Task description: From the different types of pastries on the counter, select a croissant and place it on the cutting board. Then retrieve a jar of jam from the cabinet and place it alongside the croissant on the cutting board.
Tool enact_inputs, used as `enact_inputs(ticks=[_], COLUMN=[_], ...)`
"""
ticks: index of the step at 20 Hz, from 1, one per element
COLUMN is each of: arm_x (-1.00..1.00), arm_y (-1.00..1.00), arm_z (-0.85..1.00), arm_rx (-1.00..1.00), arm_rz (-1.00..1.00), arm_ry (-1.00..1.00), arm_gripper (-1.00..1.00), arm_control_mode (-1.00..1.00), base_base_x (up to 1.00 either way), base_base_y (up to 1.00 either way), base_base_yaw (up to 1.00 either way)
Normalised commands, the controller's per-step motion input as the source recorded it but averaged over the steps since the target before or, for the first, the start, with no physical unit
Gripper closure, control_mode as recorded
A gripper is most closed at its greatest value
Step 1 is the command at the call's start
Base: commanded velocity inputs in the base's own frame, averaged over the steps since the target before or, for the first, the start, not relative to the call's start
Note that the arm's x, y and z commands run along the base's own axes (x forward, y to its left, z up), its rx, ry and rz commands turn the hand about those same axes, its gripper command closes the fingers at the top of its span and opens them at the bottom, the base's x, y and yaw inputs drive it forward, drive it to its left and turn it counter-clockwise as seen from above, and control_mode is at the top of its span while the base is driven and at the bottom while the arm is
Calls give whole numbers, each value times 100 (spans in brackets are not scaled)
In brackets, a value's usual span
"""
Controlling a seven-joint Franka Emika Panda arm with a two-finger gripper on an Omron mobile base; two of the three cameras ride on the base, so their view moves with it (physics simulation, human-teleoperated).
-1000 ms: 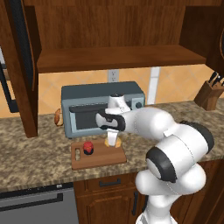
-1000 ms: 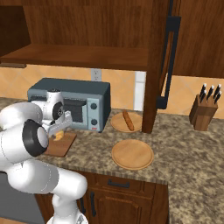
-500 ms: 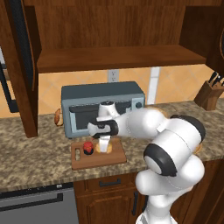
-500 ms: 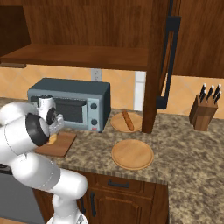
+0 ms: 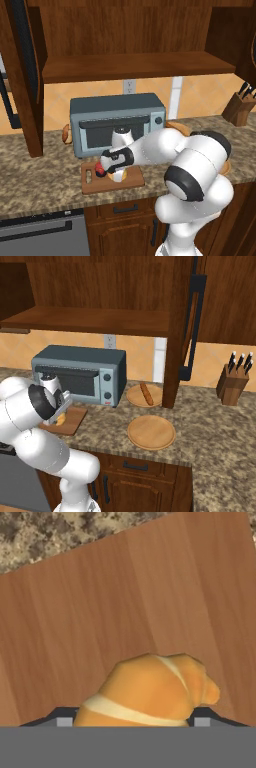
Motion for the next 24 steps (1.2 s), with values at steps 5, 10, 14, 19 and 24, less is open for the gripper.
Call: enact_inputs(ticks=[5,10,14,19,24], arm_x=[9,0,0,0,-7], arm_y=[1,1,0,0,-5], arm_z=[-8,1,7,64,28], arm_rx=[0,0,3,12,6], arm_rz=[0,0,0,0,0], arm_ry=[-9,-3,0,0,1], arm_gripper=[-100,-100,-100,-100,-100], arm_control_mode=[-100,-100,-100,-100,-100], base_base_x=[0,0,0,0,0], base_base_y=[0,0,0,0,0], base_base_yaw=[0,0,0,0,0])
